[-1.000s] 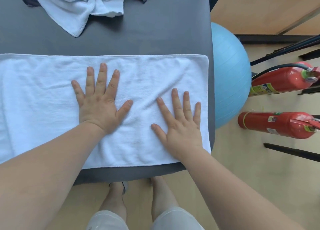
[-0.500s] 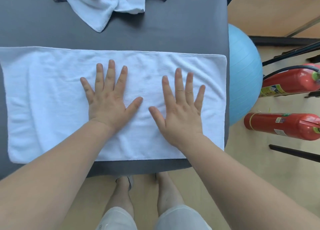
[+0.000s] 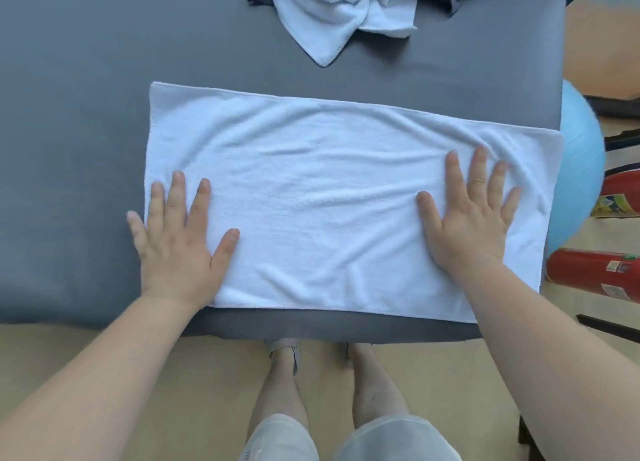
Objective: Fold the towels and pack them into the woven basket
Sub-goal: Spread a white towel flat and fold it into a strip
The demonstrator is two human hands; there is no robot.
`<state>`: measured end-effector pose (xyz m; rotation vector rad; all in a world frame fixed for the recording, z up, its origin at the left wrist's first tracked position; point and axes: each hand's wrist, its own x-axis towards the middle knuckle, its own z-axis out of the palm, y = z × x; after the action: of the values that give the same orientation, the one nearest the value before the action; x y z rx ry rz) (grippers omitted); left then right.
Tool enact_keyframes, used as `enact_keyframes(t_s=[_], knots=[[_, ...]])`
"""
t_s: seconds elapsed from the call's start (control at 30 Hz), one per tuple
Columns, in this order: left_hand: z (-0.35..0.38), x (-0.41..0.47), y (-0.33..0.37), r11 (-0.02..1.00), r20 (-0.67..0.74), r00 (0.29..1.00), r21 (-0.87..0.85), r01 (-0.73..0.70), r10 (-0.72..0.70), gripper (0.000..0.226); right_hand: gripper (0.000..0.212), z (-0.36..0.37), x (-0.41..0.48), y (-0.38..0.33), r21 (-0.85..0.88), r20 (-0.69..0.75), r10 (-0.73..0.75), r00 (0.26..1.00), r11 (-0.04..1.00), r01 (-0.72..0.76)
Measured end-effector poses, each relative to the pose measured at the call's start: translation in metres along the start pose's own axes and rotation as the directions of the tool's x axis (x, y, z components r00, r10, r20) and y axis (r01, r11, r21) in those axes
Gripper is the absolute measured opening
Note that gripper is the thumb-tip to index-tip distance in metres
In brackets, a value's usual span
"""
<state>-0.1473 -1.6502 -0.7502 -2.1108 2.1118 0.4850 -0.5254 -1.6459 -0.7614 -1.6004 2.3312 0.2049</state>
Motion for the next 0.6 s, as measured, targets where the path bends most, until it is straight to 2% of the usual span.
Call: enact_keyframes(t_s=[0.1,0.17,0.23,0.3,0.37,0.43,0.5,0.6], knots=[[-0.004,-0.009,-0.015,0.989,-0.095,0.995,-0.149,0.000,-0.014,0.069,0.077,-0.004,0.003,-0.005,0.045,0.004,0.122,0.993,0.992,-0.122],[-0.007,-0.013,-0.030,0.983,-0.170,0.984,-0.182,0.019,-0.050,0.066,0.079,-0.007,0.002,-0.032,0.071,-0.019,0.124,0.992,0.990,-0.123],[-0.008,-0.013,-0.040,0.979,-0.214,0.970,-0.191,0.071,-0.112,0.061,0.077,-0.010,-0.001,-0.073,0.084,-0.061,0.004,0.998,0.996,0.002],[-0.010,-0.011,-0.046,0.973,-0.232,0.957,-0.190,0.133,-0.176,0.055,0.074,-0.008,-0.006,-0.124,0.078,-0.097,-0.198,0.975,0.975,0.206],[-0.012,-0.010,-0.053,0.967,-0.230,0.950,-0.191,0.170,-0.212,0.045,0.071,-0.004,-0.016,-0.179,0.055,-0.119,-0.401,0.908,0.911,0.409],[-0.014,-0.011,-0.061,0.953,-0.199,0.945,-0.210,0.219,-0.261,0.048,0.071,0.000,-0.022,-0.228,0.029,-0.102,-0.548,0.830,0.833,0.553],[-0.014,-0.013,-0.067,0.946,-0.174,0.944,-0.215,0.243,-0.282,0.052,0.070,0.003,-0.021,-0.268,0.010,-0.050,-0.616,0.786,0.787,0.617],[-0.013,-0.017,-0.070,0.952,-0.164,0.955,-0.223,0.208,-0.247,0.047,0.067,0.009,-0.009,-0.302,-0.017,0.072,-0.607,0.791,0.793,0.609]])
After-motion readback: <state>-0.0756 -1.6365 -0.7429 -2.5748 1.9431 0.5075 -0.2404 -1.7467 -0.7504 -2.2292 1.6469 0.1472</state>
